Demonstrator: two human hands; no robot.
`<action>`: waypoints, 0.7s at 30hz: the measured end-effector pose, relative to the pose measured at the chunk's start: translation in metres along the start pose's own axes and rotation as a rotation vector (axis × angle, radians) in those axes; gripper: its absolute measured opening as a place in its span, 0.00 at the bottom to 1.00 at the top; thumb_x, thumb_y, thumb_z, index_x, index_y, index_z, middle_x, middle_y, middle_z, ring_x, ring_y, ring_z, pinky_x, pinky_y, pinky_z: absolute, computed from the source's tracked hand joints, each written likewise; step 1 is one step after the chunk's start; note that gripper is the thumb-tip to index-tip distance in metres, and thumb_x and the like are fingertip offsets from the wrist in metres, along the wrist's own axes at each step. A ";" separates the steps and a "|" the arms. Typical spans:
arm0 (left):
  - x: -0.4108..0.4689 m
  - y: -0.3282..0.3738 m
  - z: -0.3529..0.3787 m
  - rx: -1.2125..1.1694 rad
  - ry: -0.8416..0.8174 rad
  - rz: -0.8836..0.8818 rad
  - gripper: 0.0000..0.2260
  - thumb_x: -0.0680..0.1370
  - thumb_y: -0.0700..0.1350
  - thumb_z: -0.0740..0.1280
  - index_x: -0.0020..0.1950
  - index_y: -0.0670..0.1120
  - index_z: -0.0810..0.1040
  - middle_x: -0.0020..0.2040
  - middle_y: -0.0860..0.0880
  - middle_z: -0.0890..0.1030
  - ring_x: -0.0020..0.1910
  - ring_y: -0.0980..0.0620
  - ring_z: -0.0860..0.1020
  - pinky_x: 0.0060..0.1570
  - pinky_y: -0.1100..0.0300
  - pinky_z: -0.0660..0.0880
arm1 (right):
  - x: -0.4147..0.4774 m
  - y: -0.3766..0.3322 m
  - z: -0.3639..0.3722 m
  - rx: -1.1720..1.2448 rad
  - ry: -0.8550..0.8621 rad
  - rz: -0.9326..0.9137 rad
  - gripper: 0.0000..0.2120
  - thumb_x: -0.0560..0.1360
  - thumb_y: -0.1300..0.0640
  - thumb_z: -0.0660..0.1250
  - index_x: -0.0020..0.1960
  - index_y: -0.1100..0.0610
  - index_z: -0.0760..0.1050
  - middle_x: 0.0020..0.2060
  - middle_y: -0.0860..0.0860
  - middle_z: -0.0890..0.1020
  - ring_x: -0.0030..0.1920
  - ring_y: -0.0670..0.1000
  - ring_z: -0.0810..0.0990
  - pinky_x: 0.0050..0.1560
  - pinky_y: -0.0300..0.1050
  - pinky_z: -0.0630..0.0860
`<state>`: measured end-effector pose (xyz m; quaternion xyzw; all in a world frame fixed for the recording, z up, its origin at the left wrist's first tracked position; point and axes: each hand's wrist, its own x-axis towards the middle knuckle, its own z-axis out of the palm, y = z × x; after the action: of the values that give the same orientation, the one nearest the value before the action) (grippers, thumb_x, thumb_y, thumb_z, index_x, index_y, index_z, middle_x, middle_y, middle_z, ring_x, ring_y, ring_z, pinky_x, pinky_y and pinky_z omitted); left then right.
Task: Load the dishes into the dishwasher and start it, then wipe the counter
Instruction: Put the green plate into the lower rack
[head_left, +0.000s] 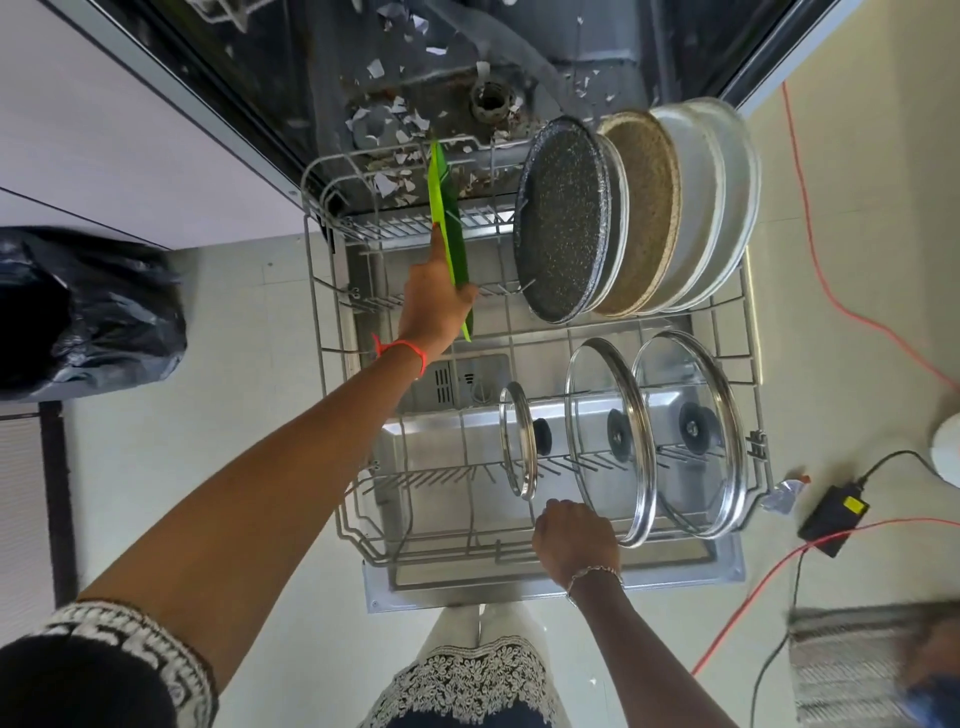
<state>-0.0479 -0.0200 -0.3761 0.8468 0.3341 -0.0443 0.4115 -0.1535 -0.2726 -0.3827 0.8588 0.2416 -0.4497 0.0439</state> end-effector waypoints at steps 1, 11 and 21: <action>0.001 0.000 -0.002 0.007 -0.006 0.007 0.33 0.76 0.36 0.66 0.77 0.40 0.52 0.45 0.39 0.79 0.37 0.43 0.80 0.40 0.50 0.80 | 0.000 0.000 0.000 -0.003 0.000 0.003 0.17 0.80 0.53 0.49 0.57 0.58 0.73 0.52 0.52 0.80 0.55 0.53 0.78 0.52 0.45 0.73; 0.002 -0.001 0.007 0.024 -0.099 -0.016 0.34 0.77 0.36 0.64 0.77 0.41 0.46 0.47 0.40 0.77 0.38 0.47 0.77 0.39 0.66 0.76 | 0.000 0.001 0.002 0.007 0.020 0.005 0.16 0.80 0.52 0.49 0.56 0.57 0.74 0.51 0.52 0.80 0.54 0.53 0.78 0.51 0.46 0.74; -0.003 -0.006 0.024 -0.030 -0.066 -0.056 0.35 0.78 0.35 0.63 0.77 0.44 0.44 0.46 0.34 0.78 0.40 0.40 0.78 0.40 0.63 0.76 | 0.001 0.002 0.004 0.018 0.030 0.008 0.16 0.79 0.53 0.50 0.55 0.58 0.73 0.50 0.53 0.79 0.54 0.53 0.78 0.52 0.46 0.73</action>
<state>-0.0495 -0.0361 -0.3948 0.8291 0.3443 -0.0788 0.4335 -0.1553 -0.2748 -0.3856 0.8666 0.2348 -0.4389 0.0343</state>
